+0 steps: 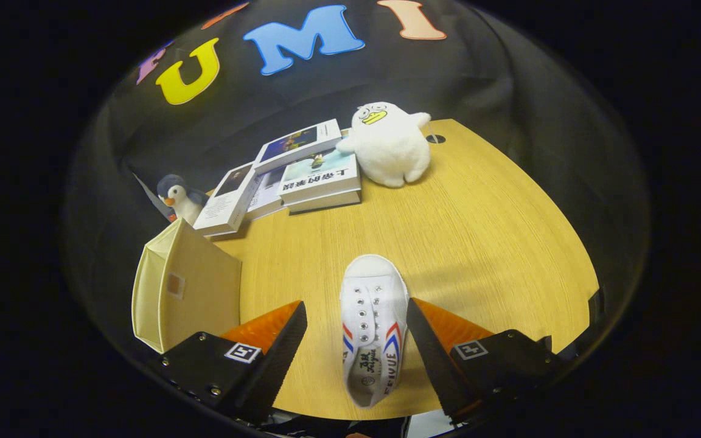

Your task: Open the storage box then place both shoes into the box .Put the left shoe in first, then the right shoe, with the right side of both shoes facing outward in a uniform manner.

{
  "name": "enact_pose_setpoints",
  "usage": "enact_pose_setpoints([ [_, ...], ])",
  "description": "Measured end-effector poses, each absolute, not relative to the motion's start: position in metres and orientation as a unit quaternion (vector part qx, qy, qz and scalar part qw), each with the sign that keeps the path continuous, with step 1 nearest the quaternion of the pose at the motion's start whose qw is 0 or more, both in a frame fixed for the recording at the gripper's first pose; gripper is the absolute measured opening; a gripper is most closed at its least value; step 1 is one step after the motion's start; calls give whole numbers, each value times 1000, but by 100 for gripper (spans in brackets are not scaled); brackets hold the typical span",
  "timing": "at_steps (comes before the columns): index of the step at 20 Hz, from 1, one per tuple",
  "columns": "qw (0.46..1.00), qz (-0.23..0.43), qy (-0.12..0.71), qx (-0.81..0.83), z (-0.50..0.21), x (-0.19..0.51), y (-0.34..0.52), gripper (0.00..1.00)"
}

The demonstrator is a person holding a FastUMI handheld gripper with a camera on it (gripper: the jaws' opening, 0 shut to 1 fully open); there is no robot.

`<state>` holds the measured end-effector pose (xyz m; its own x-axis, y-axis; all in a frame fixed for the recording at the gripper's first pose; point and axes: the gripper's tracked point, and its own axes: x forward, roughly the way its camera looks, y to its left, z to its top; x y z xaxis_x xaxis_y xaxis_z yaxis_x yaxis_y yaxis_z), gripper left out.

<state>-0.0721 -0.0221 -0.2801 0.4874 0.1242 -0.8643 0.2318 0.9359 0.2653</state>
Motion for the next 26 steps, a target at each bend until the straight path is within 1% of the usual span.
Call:
enact_pose_setpoints([
  [6,822,-46,541,172,-320,-92,-45,99],
  [13,792,-41,584,175,-355,-106,-38,99],
  [15,785,-37,592,179,-361,-107,-36,89],
  [17,779,-33,599,182,-367,-110,-33,85],
  [18,777,-31,598,195,-365,-107,-29,70],
  [19,774,-34,599,205,-366,-107,-25,63],
  [20,772,-35,600,206,-363,-108,-27,43],
  [22,769,-29,607,199,-364,-109,-25,43],
  [23,773,-38,604,190,-365,-108,-31,43],
  [24,768,-34,610,193,-357,-108,-29,23],
  [26,769,-35,611,187,-359,-110,-31,23],
])
